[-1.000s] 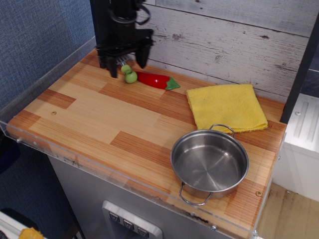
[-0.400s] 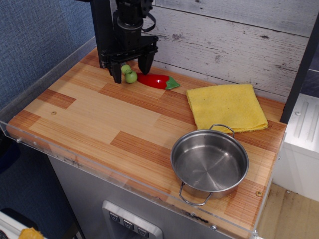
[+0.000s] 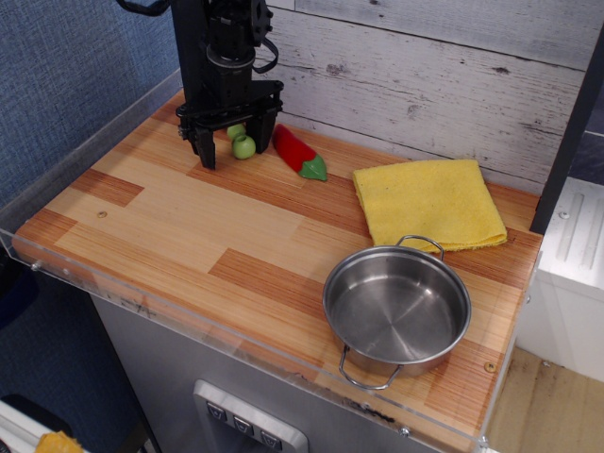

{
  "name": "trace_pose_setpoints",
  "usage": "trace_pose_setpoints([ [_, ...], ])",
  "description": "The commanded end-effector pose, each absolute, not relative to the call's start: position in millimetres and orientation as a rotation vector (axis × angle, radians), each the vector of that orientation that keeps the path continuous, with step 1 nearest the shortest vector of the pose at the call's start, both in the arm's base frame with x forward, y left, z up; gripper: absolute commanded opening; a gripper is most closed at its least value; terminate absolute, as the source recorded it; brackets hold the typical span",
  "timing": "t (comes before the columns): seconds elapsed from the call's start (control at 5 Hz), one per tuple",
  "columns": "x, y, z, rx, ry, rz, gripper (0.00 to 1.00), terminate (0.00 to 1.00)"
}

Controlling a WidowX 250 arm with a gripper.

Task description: Move the lime down to the bottom of the table

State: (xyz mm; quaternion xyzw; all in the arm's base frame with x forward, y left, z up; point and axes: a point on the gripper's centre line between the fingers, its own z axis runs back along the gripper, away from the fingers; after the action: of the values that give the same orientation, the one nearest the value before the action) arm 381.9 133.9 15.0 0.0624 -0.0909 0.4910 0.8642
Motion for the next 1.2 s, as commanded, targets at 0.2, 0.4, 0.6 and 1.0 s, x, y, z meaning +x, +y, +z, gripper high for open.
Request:
trace_pose_setpoints([
  [0.2,382.4,138.3,36.9,0.111,-0.252,1.024,0.0,0.0],
  [0.4,383.9,137.2,45.5,0.087,-0.255,1.028,0.0,0.0],
  [0.6,388.7,128.2,66.7,0.047,-0.299,1.024,0.0,0.0],
  [1.0,384.0,103.7,109.8,-0.012,-0.351,0.969,0.0,0.0],
])
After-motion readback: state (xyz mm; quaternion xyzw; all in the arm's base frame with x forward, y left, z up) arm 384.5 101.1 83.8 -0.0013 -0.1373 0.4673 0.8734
